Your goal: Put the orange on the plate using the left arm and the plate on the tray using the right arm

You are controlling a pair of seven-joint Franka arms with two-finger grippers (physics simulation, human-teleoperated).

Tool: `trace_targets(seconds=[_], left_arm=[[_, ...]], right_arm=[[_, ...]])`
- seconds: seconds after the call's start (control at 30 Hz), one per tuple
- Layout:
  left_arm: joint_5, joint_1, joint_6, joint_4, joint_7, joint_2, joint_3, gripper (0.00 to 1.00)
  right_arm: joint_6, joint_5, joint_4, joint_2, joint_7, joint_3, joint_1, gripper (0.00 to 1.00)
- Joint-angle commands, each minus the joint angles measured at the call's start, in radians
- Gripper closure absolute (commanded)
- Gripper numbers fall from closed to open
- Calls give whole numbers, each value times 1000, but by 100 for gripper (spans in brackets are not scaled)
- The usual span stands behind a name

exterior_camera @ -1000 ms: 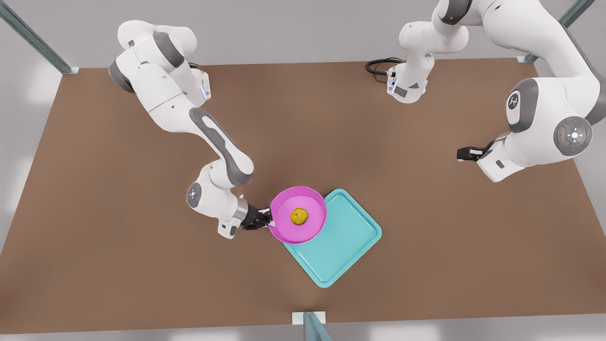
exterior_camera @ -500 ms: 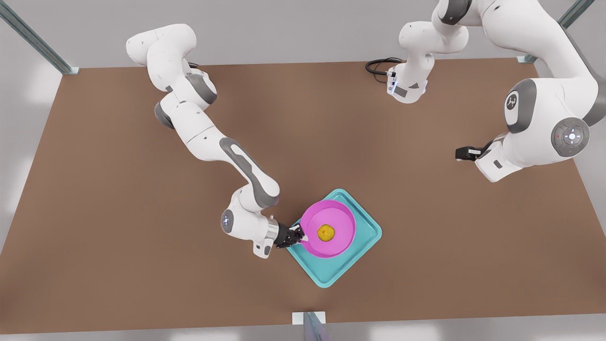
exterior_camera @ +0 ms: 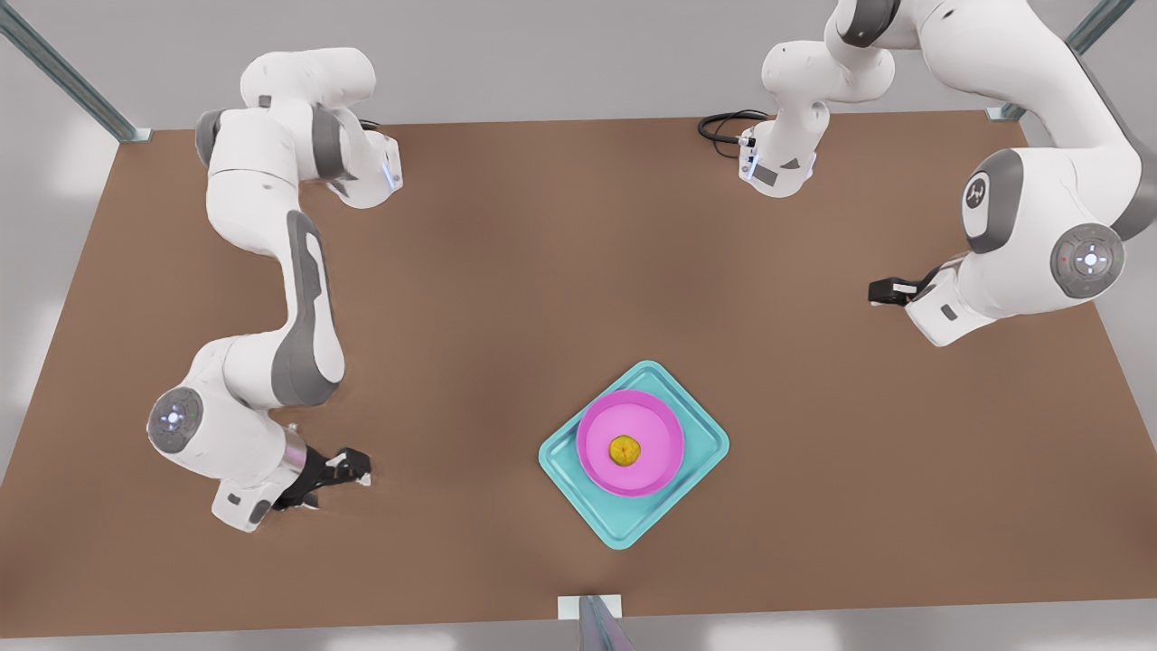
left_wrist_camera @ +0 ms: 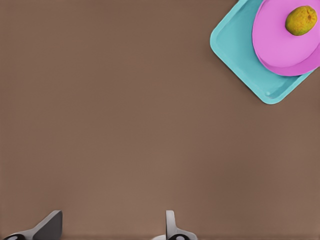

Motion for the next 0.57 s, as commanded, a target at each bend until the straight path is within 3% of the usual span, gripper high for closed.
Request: trace_targets(seconds=[0.0, 0.03, 0.07, 0.13, 0.17, 0.53], left_arm=[[1, 0, -2, 0, 0, -1, 0, 0], [1, 0, -2, 0, 0, 0, 0, 0], [1, 0, -2, 0, 0, 0, 0, 0], [-1, 0, -2, 0, 0, 0, 0, 0], [1, 0, -2, 0, 0, 0, 0, 0], [1, -2, -8, 0, -6, 0, 0, 0]], right_arm=[[-523, -290, -2, -108, -145, -24, 5, 0], [-551, -395, -11, -199, -143, -13, 12, 0], [-546, -408, -136, -367, -142, 8, -1, 0], [-485, -415, -327, -522, -65, 48, -26, 0], [-417, -422, -409, -579, -39, 116, -63, 0], [-411, -425, -439, -609, -27, 131, -78, 0]])
